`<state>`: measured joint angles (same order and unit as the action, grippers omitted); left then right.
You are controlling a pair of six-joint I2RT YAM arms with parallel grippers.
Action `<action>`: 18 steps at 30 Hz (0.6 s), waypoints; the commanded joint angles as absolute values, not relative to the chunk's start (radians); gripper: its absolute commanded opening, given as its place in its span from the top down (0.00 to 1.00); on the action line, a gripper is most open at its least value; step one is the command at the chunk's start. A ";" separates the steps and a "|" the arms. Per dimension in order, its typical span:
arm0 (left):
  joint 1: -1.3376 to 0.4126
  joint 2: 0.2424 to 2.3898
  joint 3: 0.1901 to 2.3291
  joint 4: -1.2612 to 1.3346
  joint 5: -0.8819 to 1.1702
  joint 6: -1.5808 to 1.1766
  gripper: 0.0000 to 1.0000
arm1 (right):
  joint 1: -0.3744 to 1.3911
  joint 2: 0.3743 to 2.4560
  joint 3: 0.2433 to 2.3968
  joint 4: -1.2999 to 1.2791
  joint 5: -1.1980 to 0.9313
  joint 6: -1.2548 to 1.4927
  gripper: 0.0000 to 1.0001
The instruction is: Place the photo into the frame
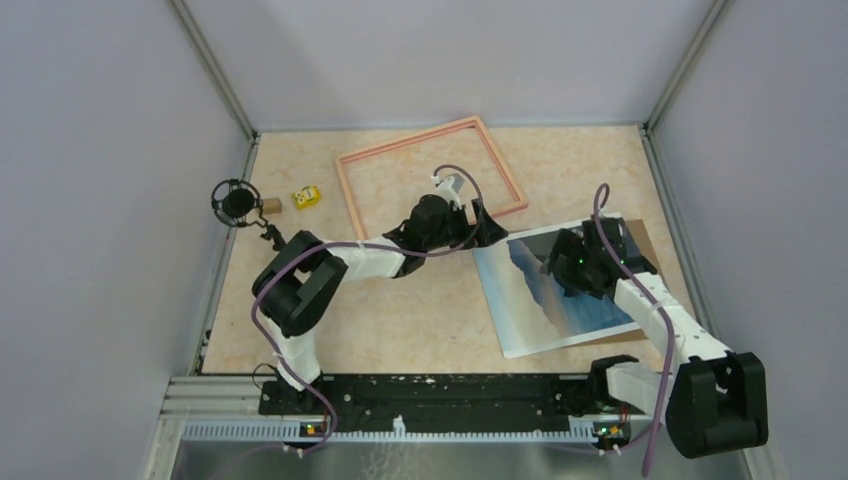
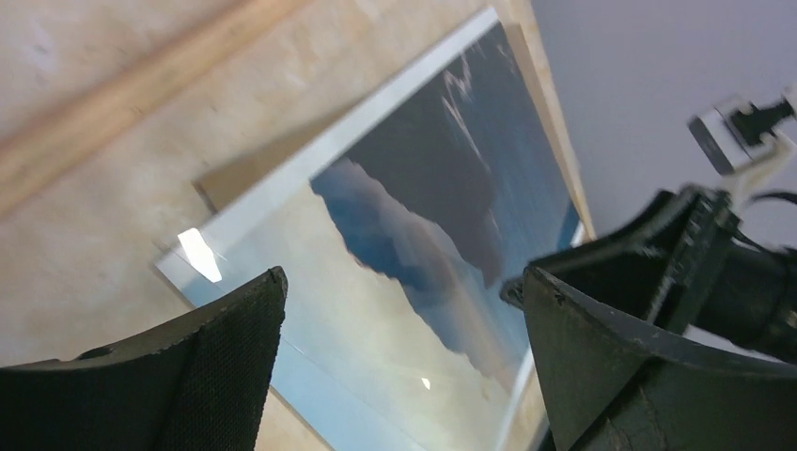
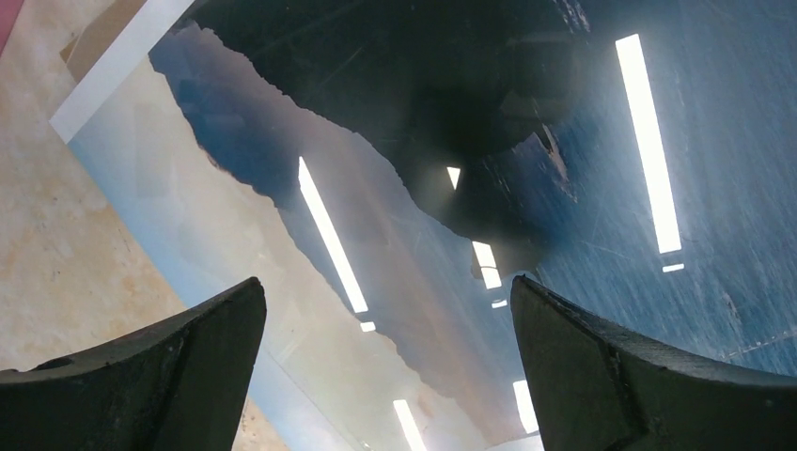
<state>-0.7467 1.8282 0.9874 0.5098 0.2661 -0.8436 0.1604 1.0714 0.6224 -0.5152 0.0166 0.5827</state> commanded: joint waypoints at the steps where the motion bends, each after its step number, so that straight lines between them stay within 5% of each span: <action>1: -0.742 1.882 1.066 0.420 0.062 -0.737 0.02 | 0.146 1.067 0.615 -0.452 0.053 0.575 0.01; 9: -0.743 1.937 1.079 0.453 -0.062 -0.753 0.02 | 0.143 1.074 0.565 -0.427 0.159 0.638 0.01; 18: -0.723 1.958 1.043 0.556 0.150 -0.706 0.02 | 0.143 1.094 0.545 -0.436 0.143 0.633 0.01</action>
